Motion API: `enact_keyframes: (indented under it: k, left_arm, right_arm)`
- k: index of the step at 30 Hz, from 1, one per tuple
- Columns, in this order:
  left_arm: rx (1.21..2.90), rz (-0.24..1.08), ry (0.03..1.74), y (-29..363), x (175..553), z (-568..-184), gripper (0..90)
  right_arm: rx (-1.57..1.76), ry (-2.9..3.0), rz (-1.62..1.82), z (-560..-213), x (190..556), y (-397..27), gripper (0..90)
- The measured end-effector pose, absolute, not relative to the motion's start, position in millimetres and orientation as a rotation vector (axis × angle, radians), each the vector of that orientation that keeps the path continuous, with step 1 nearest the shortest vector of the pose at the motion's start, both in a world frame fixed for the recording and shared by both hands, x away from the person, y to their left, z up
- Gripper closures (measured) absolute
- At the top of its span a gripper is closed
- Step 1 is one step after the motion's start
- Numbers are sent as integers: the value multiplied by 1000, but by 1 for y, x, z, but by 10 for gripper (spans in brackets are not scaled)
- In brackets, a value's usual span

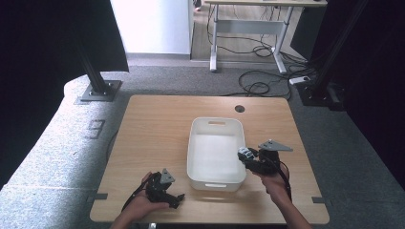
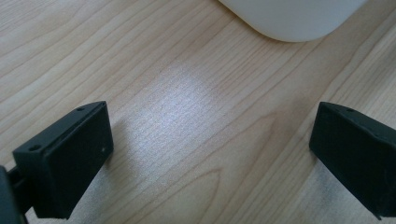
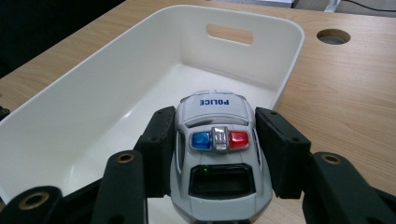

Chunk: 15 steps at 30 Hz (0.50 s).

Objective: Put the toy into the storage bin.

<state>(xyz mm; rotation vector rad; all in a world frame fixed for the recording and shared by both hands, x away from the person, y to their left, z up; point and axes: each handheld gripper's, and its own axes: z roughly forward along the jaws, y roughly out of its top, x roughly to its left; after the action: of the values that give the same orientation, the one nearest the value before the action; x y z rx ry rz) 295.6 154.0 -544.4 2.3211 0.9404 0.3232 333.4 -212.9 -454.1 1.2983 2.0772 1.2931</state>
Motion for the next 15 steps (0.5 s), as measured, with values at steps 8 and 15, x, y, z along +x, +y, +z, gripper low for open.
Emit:
enact_keyframes:
  k: [8, 15]
  left_arm:
    - [2321, 323, 940, 154, 296, -544, 0]
    - [2321, 323, 940, 154, 296, -544, 0]
  right_arm:
    - [1289, 2096, 1292, -456, 333, -208, 502]
    - [1277, 2107, 1291, -457, 333, -203, 502]
